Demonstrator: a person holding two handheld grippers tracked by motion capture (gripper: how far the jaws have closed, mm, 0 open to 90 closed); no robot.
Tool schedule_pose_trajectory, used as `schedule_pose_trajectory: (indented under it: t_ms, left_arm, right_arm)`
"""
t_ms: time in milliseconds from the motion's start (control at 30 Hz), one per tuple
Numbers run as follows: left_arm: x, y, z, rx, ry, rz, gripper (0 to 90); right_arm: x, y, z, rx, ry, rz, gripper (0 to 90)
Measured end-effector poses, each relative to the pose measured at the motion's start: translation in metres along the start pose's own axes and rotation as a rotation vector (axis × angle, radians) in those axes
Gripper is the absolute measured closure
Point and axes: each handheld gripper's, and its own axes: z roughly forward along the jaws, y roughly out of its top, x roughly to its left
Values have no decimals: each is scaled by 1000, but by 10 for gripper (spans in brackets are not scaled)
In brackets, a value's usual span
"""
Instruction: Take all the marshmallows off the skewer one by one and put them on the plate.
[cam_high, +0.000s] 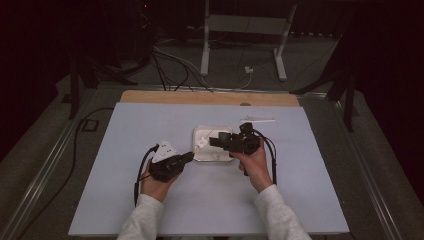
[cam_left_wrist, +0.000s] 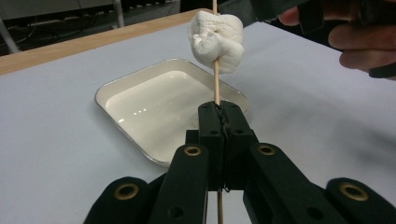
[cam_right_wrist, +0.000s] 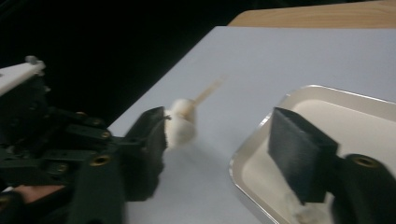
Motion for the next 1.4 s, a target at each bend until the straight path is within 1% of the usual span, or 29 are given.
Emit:
schedule_pose_trajectory:
  t_ms: [100,167,200,267,333,433,600,667,733,867,933,1100,1267,1367,1400]
  left_arm:
    - [-1,0,0,-3,0,4,900]
    - [-2,0,0,-7,0,5,900]
    - [-2,1,0,-8,-1,6,900]
    - [-2,1,0,-12,-1,5,900]
    - [-2,1,0,-14,-1,5,900]
    - [-2,1,0,-18,-2,5,900]
    - [-2,0,0,-16,1,3,900]
    - [-2,0,0,-13,2,6,900]
    - [-1,0,0,-13,3,5,900]
    - [0,0,-2,-24,-9,9,900]
    - [0,0,-2,-17,-11,15,900]
    - [2,-1,-3,-19,-18,18,900]
    - [-1,-1,-1,-9,-26,36,900]
    - [0,-1,-1,3,-16,41,900]
    - [1,-2,-2,9,-7,41,900]
  right_arm:
    - [5,3,4,7,30,-2,466]
    - [6,4,7,8,56,16,522]
    - [5,3,9,7,68,29,570]
    - [4,3,12,6,96,60,635]
    - [3,2,14,13,108,77,650]
    - [4,1,18,23,128,93,634]
    - [6,0,23,47,132,111,659]
    - [5,0,24,55,137,127,686]
    - [5,0,23,54,143,122,745]
    - [6,2,18,43,129,101,789]
    - [6,3,15,28,114,94,797]
    - [0,8,1,-44,99,122,810]
    - [-3,13,-10,-54,79,109,812]
    - [-7,15,-17,-82,62,116,813]
    - [-9,16,-20,-101,53,120,814]
